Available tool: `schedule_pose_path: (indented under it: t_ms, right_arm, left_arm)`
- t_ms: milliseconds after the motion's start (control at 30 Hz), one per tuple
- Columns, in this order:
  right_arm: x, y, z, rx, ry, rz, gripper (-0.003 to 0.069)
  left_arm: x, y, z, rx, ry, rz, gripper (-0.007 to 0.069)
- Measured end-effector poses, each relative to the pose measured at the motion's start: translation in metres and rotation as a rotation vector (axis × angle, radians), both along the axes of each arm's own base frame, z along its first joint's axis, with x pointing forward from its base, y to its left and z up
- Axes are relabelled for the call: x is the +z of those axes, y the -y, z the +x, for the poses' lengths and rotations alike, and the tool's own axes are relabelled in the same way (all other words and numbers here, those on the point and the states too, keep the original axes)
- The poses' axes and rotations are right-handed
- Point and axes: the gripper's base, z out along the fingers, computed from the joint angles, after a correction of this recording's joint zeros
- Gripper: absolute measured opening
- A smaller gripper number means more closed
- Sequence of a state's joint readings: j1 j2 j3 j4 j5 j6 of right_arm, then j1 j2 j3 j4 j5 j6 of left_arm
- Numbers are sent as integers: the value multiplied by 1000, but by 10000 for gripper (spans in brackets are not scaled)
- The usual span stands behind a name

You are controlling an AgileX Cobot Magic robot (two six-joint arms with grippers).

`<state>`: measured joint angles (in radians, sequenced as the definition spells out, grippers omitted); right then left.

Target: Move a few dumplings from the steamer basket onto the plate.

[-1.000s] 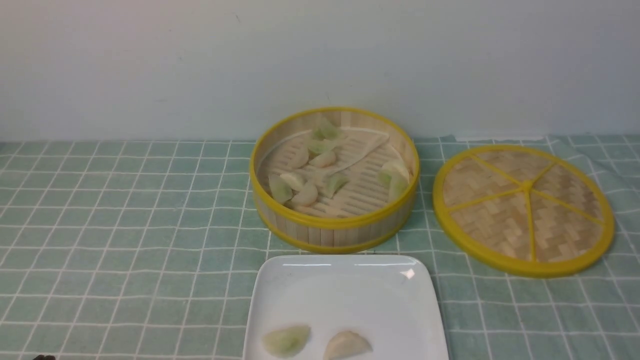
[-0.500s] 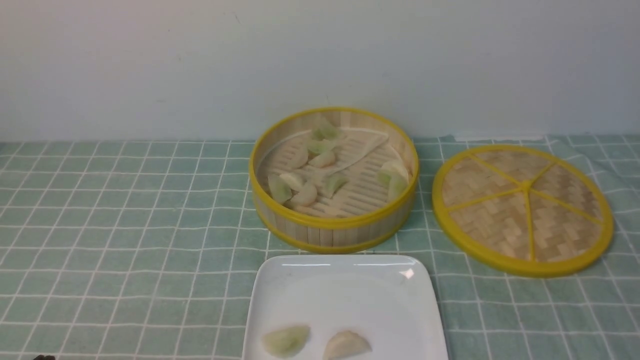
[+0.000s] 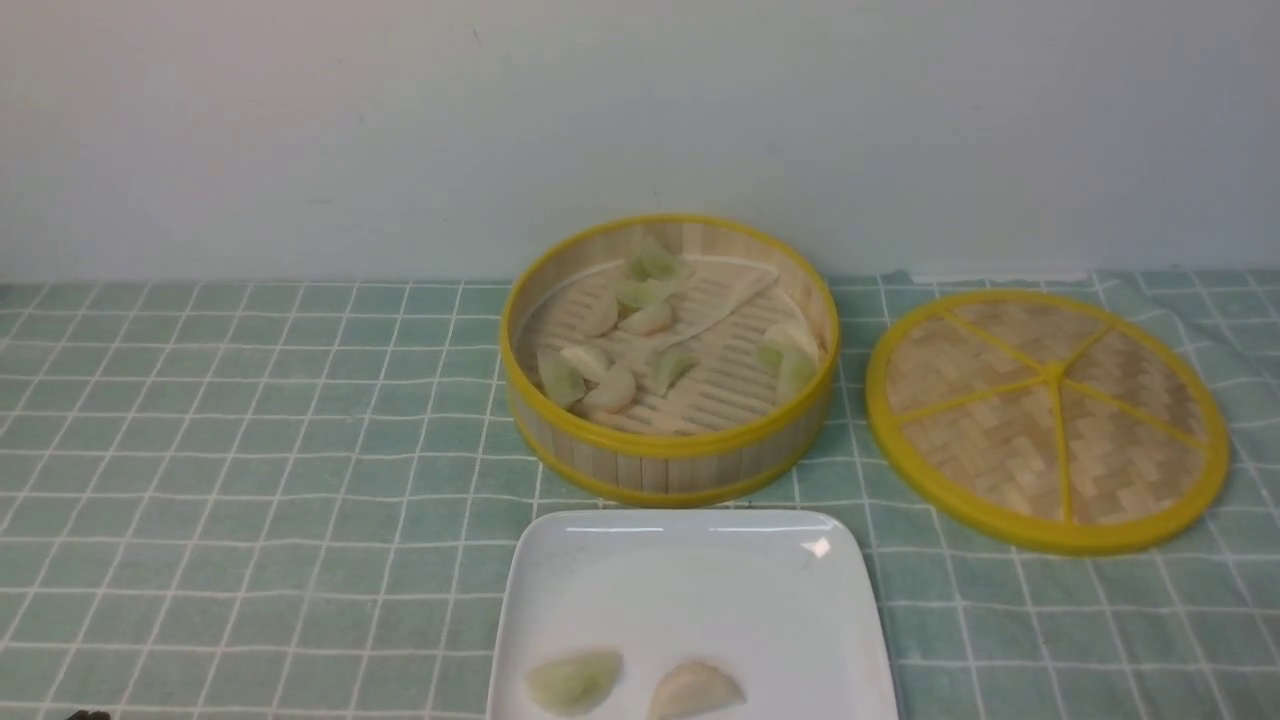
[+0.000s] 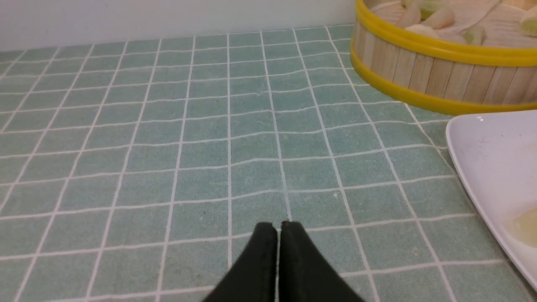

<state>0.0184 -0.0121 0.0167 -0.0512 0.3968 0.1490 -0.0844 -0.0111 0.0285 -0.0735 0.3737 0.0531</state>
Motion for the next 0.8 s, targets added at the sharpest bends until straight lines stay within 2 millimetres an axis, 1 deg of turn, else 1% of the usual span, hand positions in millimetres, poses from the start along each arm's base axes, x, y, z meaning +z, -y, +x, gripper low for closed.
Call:
schedule_pose_path:
  t_ms: [800]
  right_arm:
    - [0,0,0,5,4,-21,-15]
  left_arm:
    - [0,0,0,0,0,0,-6]
